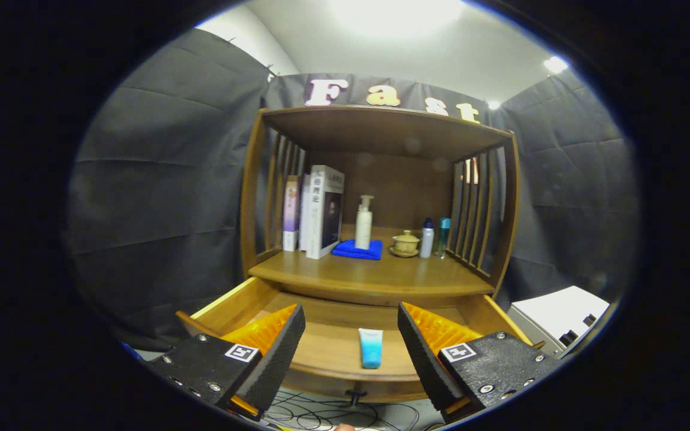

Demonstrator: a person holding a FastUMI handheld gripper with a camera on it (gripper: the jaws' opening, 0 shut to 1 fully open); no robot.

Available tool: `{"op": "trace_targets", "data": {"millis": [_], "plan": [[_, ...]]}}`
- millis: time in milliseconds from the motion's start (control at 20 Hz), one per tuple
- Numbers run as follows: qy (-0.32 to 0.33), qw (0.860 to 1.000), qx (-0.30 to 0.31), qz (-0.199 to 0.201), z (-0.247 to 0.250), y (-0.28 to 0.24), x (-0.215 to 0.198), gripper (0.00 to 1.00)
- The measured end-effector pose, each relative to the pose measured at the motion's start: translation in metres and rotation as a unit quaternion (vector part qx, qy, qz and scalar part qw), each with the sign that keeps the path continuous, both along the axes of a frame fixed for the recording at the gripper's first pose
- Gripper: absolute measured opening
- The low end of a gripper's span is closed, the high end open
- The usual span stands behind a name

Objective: Pull open the drawer, take out the items inside it, and place them on the countertop above the cabinet.

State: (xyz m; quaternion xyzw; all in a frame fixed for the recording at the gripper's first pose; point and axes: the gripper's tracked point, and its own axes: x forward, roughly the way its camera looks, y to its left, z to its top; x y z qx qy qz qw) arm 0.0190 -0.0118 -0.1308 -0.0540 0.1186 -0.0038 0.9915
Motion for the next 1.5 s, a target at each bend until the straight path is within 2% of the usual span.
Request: {"op": "trace_targets", "data": {"millis": [100,250,400,600,750,1050,1200,1500], "plan": [[0.019,0.999,0.019,-0.027,-0.003,-0.010,0.027,0.95],[0.069,0.995,0.047,-0.064,-0.016,-0.030,0.046,0.95],[0.123,0.986,0.045,-0.100,-0.044,-0.047,0.068,0.95],[0.212,0.971,0.029,-0.107,-0.083,-0.047,0.085,0.95],[0.283,0.952,-0.014,-0.115,-0.109,-0.056,0.085,0.95],[0.385,0.914,0.005,-0.128,-0.155,-0.050,0.078,0.95],[0.423,0.898,-0.011,-0.117,-0.176,-0.049,0.074,0.95],[0.463,0.880,-0.014,-0.106,-0.201,-0.050,0.069,0.95]]}}
